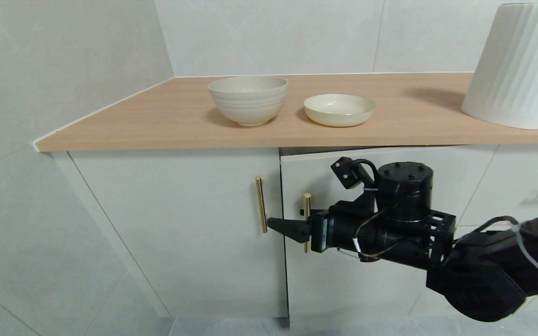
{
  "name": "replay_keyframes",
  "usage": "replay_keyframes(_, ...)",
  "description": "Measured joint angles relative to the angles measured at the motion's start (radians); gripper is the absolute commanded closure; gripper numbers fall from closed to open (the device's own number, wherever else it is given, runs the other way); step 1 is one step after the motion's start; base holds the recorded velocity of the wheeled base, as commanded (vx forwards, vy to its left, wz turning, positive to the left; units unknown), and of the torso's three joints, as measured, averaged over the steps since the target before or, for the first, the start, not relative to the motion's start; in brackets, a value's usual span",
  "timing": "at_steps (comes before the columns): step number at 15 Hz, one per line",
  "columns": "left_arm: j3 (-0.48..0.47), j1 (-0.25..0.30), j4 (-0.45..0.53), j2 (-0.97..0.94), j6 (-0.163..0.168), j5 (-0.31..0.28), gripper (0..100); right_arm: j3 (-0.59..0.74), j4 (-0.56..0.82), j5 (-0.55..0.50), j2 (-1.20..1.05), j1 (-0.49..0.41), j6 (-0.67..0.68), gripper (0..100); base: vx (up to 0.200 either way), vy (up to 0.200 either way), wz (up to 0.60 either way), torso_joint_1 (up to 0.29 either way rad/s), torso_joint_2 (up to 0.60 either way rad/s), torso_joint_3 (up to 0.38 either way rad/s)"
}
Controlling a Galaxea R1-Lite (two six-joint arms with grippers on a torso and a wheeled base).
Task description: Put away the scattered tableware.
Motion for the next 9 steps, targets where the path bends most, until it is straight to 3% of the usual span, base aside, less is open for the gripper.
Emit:
replay_keyframes(3,0.0,0.0,0.0,0.0,0.0,0.0,0,0.126,0.002,0.112,-0.116,0.02,0.0,0,0.0,0.0,0.0,0.0,0.0,0.0)
replay_keyframes(9,0.0,0.0,0.0,0.0,0.004,0.0,0,0.2,0.005,0.123,-0.184,0.055,0.0,0,0.0,0.0,0.0,0.0,0.0,0.0)
